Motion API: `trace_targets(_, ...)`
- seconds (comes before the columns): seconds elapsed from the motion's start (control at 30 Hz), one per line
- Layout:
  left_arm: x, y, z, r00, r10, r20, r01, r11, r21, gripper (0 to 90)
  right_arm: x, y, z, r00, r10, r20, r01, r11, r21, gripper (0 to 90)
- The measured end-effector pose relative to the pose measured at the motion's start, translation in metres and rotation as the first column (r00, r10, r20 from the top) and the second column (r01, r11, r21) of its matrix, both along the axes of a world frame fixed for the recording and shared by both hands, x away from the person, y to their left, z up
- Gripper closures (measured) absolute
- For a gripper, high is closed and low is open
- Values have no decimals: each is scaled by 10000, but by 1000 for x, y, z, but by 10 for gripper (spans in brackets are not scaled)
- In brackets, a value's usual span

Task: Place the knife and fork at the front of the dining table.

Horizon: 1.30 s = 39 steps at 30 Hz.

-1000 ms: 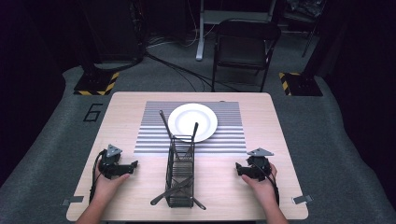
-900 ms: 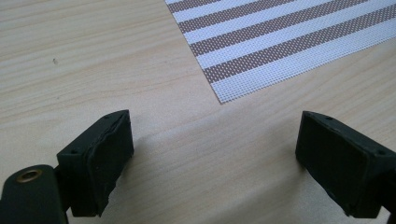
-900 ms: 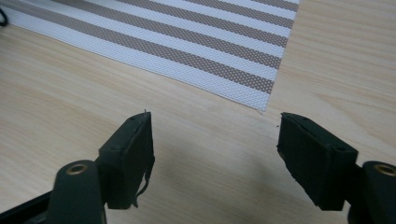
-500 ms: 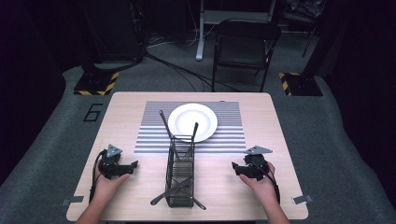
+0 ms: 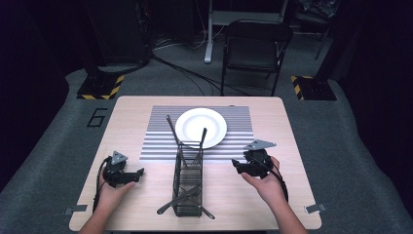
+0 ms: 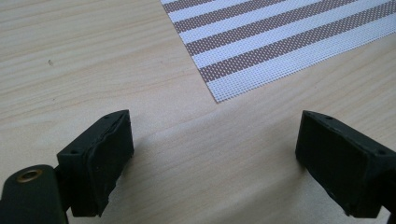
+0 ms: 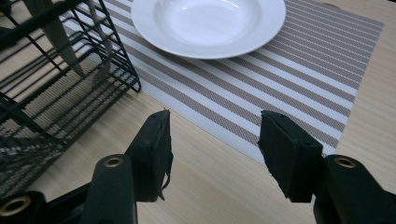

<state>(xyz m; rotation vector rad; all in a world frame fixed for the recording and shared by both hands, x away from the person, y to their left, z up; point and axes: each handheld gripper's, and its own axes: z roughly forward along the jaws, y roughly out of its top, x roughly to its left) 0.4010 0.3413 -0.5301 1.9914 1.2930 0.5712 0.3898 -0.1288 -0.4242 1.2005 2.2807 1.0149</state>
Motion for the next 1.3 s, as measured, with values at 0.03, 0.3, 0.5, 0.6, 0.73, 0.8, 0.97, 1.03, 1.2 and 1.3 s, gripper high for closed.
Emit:
trace_targets(0.03,0,0,0,10000,0,-4,0,10000,2,111,1,2,2,9999,124,35,-124,9999,-7,435)
trace_targets(0.3,0,0,0,10000,1,4,-1,10000,-1,111,7,19,14,9971,733,-228,-723,9965,407,441)
trace_targets(0.5,0,0,0,10000,1,1,-1,10000,-3,111,12,35,24,9951,980,-86,-978,9950,219,476)
trace_targets(0.6,0,0,0,10000,14,7,-14,10000,-11,111,14,43,28,9939,1107,-27,-1107,9938,88,486)
trace_targets(0.73,0,0,0,10000,1,6,-1,10000,-5,111,17,53,32,9917,1281,-94,-1279,9916,196,510)
trace_targets(0.8,0,0,0,10000,14,5,-14,10000,-15,112,18,57,33,9907,1361,-4,-1360,9904,258,532)
trace_targets(0.97,0,0,0,10000,17,5,-17,10000,-17,112,23,62,36,9894,1451,38,-1451,9878,572,567)
trace_targets(1.03,0,0,0,10000,16,5,-16,10000,-18,112,26,65,37,9865,1638,2,-1635,9842,679,591)
trace_targets(1.2,0,0,0,10000,4,1,-4,10000,-12,112,31,73,37,9834,1815,5,-1811,9809,713,612)
trace_targets(1.3,0,0,0,10000,7,2,-7,10000,-17,112,34,78,38,9822,1880,-48,-1870,9792,791,623)
